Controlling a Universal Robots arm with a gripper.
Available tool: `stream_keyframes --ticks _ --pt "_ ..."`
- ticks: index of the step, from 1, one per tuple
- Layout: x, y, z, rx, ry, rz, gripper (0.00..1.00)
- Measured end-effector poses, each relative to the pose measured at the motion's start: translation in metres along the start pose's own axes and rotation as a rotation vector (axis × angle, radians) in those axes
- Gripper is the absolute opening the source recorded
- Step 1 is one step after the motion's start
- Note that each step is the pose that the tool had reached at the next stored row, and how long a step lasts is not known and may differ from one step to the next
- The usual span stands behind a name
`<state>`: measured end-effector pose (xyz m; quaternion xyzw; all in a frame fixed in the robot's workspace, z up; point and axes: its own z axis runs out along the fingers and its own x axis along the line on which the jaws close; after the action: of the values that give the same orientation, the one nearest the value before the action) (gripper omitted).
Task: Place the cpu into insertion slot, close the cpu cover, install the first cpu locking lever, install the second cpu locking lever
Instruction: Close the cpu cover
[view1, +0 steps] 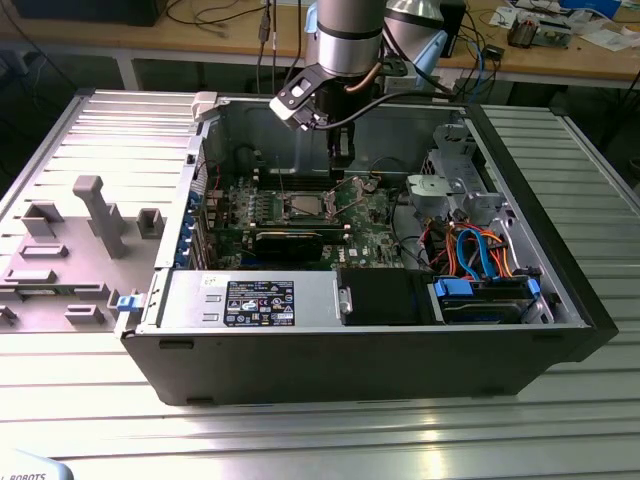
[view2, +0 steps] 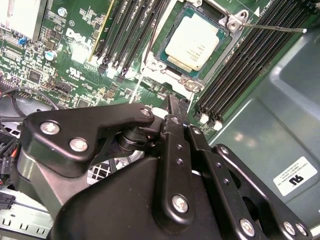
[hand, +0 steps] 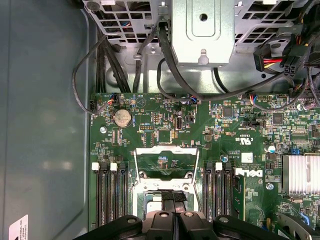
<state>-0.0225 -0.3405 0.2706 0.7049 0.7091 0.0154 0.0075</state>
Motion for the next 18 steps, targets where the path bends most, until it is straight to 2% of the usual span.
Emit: stream_keyframes --ticks 5,13,18 --pt "0.0000 0.0014 0.0001 0.0000 0.0000 0.000 0.11" --pt "0.0000 0.0081 0.0003 0.0000 -0.0001 0.000 0.11" --pt "0.0000 0.0088 0.0003 0.0000 -0.0001 0.000 0.11"
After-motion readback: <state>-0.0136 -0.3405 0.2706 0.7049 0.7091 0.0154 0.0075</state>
